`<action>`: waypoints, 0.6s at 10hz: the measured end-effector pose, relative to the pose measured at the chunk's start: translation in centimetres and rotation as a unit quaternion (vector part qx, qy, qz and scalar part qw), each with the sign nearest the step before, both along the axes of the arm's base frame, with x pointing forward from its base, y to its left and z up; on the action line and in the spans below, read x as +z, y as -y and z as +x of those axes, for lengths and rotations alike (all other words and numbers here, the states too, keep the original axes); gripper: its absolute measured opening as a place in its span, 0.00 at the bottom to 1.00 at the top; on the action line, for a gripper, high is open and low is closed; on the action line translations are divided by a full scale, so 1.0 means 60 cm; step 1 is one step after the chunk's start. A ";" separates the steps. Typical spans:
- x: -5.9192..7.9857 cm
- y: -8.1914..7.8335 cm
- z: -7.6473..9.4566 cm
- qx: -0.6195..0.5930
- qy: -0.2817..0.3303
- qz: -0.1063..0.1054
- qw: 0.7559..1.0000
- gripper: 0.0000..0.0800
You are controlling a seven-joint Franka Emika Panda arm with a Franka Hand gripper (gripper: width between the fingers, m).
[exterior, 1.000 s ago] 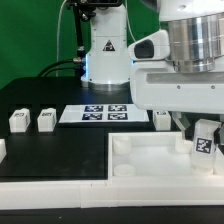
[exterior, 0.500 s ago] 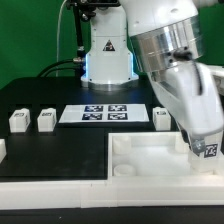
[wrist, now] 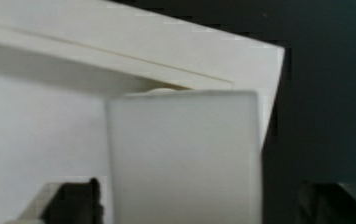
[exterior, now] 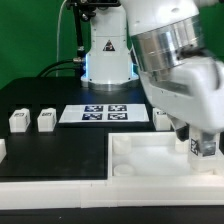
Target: Assemble one leg
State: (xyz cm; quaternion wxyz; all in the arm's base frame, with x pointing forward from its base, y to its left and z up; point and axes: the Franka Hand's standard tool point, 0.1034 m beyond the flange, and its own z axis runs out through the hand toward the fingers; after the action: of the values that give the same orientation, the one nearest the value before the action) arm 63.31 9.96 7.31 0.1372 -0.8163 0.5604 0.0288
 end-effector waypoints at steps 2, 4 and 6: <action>0.014 -0.011 0.004 0.154 0.039 -0.034 0.987 0.80; 0.010 -0.005 0.003 0.241 0.059 -0.044 0.968 0.81; 0.009 -0.003 0.003 0.351 0.083 -0.060 0.931 0.81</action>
Offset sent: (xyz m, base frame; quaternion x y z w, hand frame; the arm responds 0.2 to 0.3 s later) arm 0.0000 0.0000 0.0000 0.0000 0.0000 -0.2667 0.9638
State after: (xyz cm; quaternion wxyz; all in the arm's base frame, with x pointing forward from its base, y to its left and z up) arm 63.49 10.17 7.88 0.1151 -0.9671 0.2255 -0.0264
